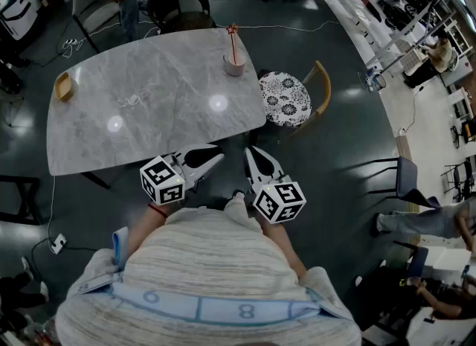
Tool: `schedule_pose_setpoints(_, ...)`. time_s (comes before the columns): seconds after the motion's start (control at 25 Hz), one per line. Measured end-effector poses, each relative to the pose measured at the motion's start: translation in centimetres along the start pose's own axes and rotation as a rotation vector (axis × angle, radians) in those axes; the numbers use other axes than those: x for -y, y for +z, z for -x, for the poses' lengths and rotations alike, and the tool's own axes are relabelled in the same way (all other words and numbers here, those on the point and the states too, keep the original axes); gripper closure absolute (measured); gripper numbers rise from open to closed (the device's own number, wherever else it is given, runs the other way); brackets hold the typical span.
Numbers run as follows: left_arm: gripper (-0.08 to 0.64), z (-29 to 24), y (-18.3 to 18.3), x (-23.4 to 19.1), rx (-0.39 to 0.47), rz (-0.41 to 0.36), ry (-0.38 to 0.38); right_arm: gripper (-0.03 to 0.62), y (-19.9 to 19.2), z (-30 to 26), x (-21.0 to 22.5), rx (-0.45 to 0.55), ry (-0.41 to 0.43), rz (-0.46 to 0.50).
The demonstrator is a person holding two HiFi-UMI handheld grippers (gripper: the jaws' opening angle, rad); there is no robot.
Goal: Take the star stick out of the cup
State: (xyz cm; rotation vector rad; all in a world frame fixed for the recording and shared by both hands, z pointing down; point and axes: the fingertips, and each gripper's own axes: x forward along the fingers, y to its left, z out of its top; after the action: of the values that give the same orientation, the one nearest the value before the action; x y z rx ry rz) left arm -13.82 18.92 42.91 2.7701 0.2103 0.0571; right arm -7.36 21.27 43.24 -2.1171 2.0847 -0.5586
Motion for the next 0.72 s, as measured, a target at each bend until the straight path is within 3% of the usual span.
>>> schedule_pose_setpoints(0.72, 0.505, -5.7, 0.4, -1.9, 0.026, 0.015, 0.05, 0.581, 2.6, -0.8, 5.7, 0.022, 0.06, 0.001)
